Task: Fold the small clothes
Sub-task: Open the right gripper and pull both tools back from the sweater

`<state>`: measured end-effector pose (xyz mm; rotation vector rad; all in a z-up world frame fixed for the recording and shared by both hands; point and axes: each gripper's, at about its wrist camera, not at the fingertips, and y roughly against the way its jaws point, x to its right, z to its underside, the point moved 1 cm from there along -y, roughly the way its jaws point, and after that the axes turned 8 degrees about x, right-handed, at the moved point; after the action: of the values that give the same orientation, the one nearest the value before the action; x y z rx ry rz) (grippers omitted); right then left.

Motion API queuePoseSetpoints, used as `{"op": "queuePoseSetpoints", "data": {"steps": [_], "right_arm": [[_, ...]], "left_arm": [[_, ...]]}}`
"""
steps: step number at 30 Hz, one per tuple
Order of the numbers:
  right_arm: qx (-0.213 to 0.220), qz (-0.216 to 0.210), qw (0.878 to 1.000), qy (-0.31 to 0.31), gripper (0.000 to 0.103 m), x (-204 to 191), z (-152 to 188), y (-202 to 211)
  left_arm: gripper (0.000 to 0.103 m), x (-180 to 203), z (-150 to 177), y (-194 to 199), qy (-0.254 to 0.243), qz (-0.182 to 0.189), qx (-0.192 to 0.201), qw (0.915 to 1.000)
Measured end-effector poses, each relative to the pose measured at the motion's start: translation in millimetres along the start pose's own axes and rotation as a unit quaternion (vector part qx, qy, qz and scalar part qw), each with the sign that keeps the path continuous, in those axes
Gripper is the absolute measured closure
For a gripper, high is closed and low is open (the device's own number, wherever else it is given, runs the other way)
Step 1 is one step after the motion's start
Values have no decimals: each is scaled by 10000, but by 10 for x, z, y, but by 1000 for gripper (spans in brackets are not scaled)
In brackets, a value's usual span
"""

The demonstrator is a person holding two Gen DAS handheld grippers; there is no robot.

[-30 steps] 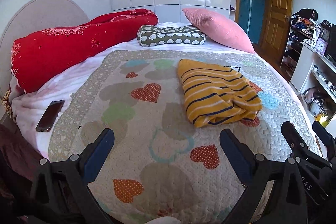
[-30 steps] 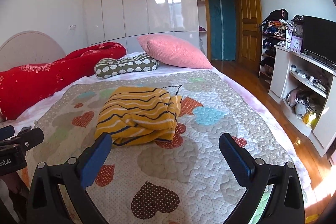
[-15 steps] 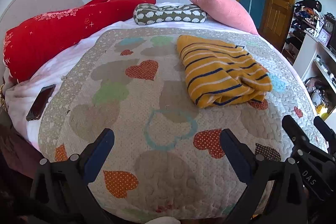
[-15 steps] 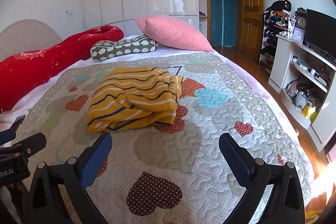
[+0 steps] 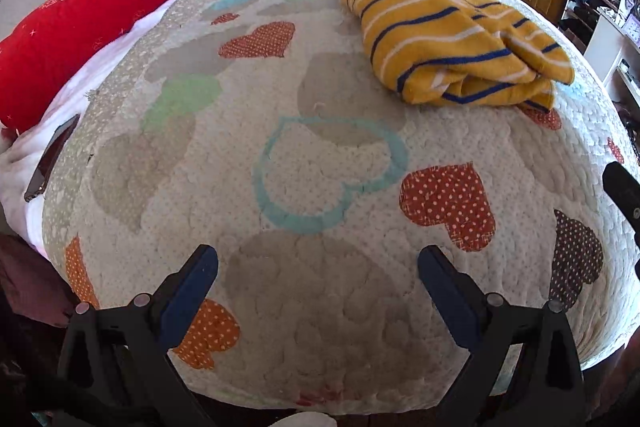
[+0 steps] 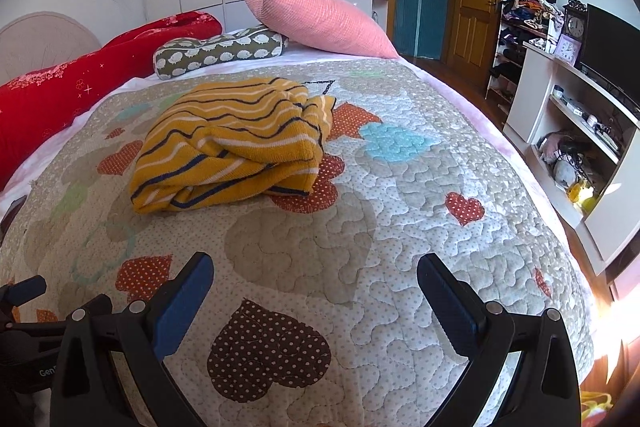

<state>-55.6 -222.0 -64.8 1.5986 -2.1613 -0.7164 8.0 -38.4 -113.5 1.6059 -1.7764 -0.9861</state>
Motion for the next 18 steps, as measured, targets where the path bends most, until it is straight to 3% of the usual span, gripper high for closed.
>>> {"op": "queuePoseSetpoints", "data": {"steps": [7, 18], "right_arm": [[-73, 102, 9999, -8, 0, 54, 10, -75], [-94, 153, 9998, -70, 0, 139, -52, -144]], "left_arm": [[3, -49, 31, -66, 269, 194, -142, 9993], [0, -75, 136, -65, 408, 303, 189, 9985]]}}
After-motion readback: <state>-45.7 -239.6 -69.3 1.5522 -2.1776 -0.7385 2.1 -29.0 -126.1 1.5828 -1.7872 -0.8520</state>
